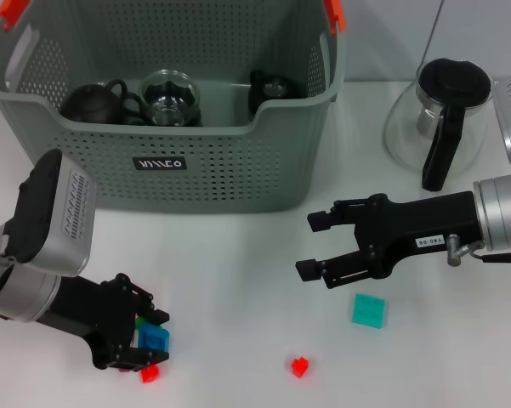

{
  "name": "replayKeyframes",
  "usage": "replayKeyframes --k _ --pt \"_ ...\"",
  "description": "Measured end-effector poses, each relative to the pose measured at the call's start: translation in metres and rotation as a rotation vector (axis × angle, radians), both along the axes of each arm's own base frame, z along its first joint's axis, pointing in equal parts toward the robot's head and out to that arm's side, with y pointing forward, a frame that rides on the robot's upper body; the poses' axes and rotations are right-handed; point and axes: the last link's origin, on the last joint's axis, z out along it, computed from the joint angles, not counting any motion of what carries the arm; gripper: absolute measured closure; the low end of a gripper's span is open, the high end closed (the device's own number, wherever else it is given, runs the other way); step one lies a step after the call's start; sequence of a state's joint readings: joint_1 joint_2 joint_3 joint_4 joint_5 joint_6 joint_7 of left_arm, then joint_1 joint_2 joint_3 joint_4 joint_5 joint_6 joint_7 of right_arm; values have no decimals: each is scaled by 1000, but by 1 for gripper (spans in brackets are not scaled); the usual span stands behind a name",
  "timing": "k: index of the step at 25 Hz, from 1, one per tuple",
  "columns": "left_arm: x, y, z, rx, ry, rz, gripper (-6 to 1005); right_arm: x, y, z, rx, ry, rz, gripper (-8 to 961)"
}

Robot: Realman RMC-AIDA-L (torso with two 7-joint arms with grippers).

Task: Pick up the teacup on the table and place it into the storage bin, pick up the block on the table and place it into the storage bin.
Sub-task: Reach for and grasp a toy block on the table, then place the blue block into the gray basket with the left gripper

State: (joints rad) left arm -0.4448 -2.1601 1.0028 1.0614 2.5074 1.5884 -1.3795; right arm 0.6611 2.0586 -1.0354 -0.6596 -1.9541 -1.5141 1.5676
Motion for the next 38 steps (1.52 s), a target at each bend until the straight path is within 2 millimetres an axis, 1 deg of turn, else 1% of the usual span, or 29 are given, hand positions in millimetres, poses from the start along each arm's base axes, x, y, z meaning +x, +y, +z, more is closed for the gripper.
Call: replayKeyframes --k 2,13,21,25,30,35,37,38 --pt "0 0 0 3 1 2 513 0 0 0 0 0 0 41" --pt "0 2 -1 11 3 0 639 0 0 0 0 1 0 41" --pt "2 5 1 13 5 -5 830 -1 1 1 4 1 4 42" --pt "3 7 1 21 5 8 830 -1 1 1 5 0 8 42" --pt "12 13 8 44 -35 50 831 -1 1 1 6 -1 8 42" --pt "26 19 24 51 -148 143 831 0 1 3 5 -2 10 42" --pt "32 21 36 59 -237 217 831 0 1 4 6 -4 11 42" --pt "32 21 36 59 -237 217 831 0 2 4 7 -4 11 42"
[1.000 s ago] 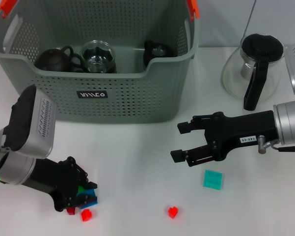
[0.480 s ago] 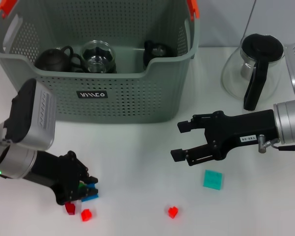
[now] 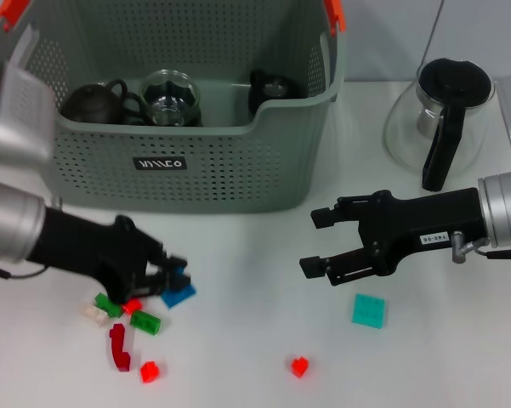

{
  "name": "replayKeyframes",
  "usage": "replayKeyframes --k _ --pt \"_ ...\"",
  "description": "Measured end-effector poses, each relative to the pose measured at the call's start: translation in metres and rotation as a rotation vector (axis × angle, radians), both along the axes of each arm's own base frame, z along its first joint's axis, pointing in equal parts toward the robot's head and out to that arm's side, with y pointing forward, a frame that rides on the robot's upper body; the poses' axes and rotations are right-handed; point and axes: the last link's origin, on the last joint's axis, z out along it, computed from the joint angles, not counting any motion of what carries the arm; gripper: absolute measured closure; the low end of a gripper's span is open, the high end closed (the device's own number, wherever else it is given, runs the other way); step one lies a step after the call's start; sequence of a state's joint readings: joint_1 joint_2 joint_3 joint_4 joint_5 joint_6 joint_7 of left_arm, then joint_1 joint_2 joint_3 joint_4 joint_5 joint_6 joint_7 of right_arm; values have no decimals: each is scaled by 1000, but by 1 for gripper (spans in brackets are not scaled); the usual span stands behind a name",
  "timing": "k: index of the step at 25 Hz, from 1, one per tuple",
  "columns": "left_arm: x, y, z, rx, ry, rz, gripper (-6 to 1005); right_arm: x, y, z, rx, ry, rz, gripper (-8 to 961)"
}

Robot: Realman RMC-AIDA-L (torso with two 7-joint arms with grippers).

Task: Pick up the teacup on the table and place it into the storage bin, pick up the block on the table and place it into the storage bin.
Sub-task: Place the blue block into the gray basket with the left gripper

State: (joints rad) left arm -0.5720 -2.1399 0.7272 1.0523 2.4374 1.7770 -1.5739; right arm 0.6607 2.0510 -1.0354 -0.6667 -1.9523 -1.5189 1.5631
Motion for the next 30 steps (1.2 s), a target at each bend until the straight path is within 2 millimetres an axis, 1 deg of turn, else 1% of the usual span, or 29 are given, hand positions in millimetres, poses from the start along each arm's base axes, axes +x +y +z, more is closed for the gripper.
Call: replayKeyframes --k 2,5,9,12,15,16,19,22,24,26,29,30 --pt "5 1 9 12 -66 51 831 1 0 1 3 1 -2 42" --pt "18 5 31 37 -223 123 830 1 1 3 6 6 -7 42" --pt "42 13 74 91 -442 132 832 0 1 4 4 9 -7 41" --pt "61 28 102 168 -538 121 834 0 1 4 3 9 -5 41" --pt "79 57 117 269 -549 141 834 -1 1 4 0 8 0 41" --pt "82 65 119 297 -542 149 835 -2 2 4 -2 8 2 41" --pt "93 97 118 420 -489 187 830 -2 1 3 -5 6 0 42" --pt "95 124 108 532 -393 253 814 -2 1 3 -8 5 -2 42" --pt "95 134 99 567 -332 274 803 -1 1 3 -8 5 -3 42" --pt "94 139 90 588 -283 284 792 -1 0 4 -8 5 -2 42" --pt "91 141 83 604 -253 292 776 -1 0 4 -12 6 0 42" --pt "91 141 83 607 -251 293 737 -1 0 5 -14 5 1 42"
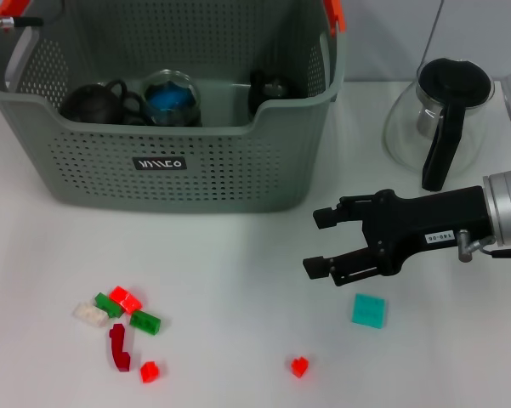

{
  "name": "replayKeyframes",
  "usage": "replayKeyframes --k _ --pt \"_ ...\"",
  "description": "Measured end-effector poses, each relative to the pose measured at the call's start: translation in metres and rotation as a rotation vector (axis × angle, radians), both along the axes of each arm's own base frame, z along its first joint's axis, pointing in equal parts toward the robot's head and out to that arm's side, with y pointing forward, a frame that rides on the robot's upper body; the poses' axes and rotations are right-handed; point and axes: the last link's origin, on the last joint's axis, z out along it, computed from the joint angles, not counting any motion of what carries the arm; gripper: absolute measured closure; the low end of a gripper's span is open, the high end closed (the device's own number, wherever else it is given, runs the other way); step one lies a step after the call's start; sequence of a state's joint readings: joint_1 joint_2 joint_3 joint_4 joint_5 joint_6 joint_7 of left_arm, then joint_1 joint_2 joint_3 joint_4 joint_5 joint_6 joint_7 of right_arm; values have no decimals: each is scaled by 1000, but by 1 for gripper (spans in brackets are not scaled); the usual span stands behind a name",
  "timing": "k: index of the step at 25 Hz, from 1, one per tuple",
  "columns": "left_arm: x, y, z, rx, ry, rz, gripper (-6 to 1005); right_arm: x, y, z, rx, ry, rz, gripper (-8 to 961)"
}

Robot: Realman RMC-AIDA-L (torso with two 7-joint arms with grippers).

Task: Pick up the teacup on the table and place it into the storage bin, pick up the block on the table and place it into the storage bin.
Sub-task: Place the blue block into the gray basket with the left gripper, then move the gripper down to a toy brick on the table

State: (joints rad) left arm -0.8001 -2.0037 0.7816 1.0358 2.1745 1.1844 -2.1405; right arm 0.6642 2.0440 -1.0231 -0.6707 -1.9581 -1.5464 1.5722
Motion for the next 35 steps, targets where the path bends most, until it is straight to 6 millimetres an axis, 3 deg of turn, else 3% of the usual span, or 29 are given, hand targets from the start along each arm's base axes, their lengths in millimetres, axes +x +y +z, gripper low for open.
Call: replayKeyframes --k 5,8,12,16,18,19,29,35 --pt "-1 -10 9 2 -29 -18 541 1 0 3 -3 -3 4 41" --pt "3 -34 16 -50 -86 -100 477 0 1 4 -5 -4 8 41" --pt "7 -99 10 -227 -92 -357 391 1 1 6 -4 -8 9 41" --pt "-9 -147 -1 -351 -3 -490 306 3 1 8 -2 -10 9 41" --pt "-21 -160 -5 -372 29 -492 116 3 1 8 1 -10 10 41" --pt "-29 -166 -8 -378 47 -477 105 4 2 8 5 -11 10 41" --pt "-98 -191 -40 -498 268 -233 58 2 4 7 12 -10 10 42" --pt "-128 -183 -41 -461 363 -30 65 3 4 6 17 -10 7 42"
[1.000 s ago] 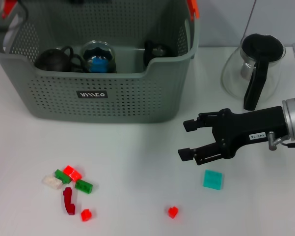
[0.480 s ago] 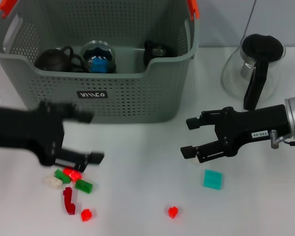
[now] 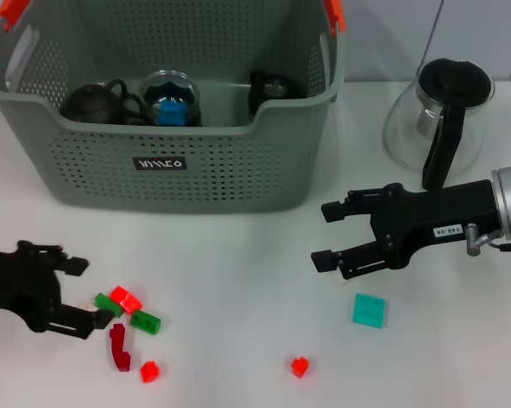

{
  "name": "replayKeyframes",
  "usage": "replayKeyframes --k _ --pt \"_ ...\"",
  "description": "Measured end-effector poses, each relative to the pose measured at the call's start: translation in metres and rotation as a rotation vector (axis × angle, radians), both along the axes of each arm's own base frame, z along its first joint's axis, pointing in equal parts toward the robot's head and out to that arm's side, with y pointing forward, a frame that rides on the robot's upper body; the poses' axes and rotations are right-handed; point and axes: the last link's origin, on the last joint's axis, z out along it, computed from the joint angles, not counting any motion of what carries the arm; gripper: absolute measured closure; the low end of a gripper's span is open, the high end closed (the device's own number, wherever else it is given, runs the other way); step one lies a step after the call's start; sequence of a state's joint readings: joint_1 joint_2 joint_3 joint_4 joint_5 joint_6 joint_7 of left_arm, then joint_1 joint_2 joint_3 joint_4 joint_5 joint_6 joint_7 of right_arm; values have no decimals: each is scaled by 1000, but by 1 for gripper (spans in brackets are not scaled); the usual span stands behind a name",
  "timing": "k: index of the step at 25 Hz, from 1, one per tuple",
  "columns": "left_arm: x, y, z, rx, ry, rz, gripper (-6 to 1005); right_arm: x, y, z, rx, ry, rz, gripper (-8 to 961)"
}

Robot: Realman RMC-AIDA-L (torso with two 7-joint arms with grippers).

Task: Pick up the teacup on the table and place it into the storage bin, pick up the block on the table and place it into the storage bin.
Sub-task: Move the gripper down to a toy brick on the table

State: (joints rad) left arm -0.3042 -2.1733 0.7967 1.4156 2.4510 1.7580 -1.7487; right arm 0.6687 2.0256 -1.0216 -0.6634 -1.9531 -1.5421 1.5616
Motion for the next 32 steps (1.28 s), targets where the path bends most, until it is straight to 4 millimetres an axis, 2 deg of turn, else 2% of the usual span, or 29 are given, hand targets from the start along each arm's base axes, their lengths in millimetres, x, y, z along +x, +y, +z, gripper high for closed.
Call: replayKeyframes --k 5,17,32 --pt "-9 7 -2 26 75 126 81 0 1 1 5 4 -6 41" --pt "0 16 -17 -16 154 267 112 -1 2 1 11 13 -6 41" --pt "-1 28 -40 2 342 266 144 0 1 4 17 17 -9 41"
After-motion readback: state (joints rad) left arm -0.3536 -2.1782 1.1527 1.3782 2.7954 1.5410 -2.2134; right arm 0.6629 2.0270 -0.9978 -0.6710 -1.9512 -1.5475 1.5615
